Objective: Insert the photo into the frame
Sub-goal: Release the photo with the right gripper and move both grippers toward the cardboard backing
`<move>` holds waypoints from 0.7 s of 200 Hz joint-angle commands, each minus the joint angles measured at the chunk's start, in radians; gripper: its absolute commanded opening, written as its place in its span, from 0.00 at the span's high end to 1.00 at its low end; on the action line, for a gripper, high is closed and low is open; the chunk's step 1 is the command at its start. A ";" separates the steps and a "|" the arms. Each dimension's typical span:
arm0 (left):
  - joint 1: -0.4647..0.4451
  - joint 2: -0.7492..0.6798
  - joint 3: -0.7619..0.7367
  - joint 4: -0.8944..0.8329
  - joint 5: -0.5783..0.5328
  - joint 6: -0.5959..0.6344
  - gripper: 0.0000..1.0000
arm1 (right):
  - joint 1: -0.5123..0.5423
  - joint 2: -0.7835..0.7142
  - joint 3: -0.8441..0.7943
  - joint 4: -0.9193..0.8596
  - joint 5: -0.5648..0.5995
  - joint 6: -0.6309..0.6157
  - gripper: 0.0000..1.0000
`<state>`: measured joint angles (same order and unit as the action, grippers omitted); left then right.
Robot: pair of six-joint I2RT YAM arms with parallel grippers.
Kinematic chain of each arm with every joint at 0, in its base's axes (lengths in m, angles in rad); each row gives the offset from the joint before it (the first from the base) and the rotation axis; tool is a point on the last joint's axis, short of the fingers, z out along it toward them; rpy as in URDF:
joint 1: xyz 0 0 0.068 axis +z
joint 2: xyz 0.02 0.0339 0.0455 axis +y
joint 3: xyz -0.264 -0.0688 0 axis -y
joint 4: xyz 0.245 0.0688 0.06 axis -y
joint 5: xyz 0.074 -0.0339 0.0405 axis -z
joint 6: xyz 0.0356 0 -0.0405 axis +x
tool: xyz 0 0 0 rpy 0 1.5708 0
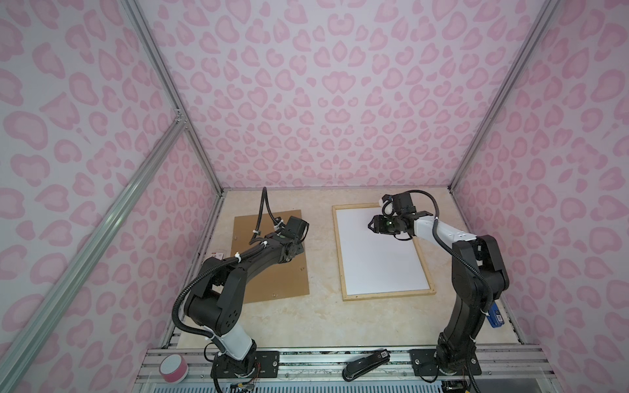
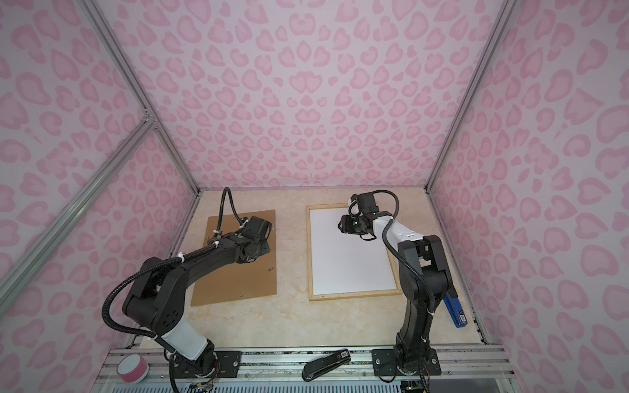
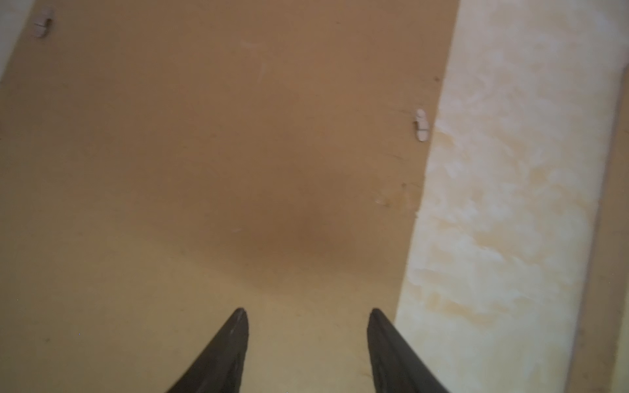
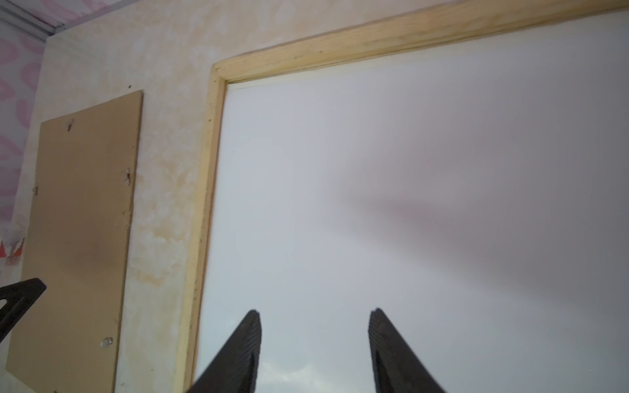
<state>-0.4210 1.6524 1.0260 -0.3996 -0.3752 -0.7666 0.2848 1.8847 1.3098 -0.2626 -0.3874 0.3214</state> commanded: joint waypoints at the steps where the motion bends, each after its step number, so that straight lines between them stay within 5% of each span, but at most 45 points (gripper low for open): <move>1: 0.064 -0.044 -0.035 -0.055 -0.046 0.025 0.39 | 0.086 0.013 0.002 0.118 0.014 0.082 0.47; 42: 0.245 -0.065 -0.093 -0.031 0.004 0.036 0.35 | 0.258 0.105 0.095 0.111 0.039 0.086 0.46; 86: 0.318 -0.032 -0.091 -0.034 0.011 0.066 0.34 | 0.342 0.226 0.253 -0.018 0.245 0.023 0.47; 140: 0.426 -0.046 -0.107 -0.047 0.006 0.107 0.34 | 0.385 0.318 0.375 -0.083 0.214 -0.011 0.50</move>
<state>-0.0353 1.6138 0.9241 -0.4335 -0.3721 -0.6846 0.6559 2.1735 1.6539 -0.3042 -0.1761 0.3344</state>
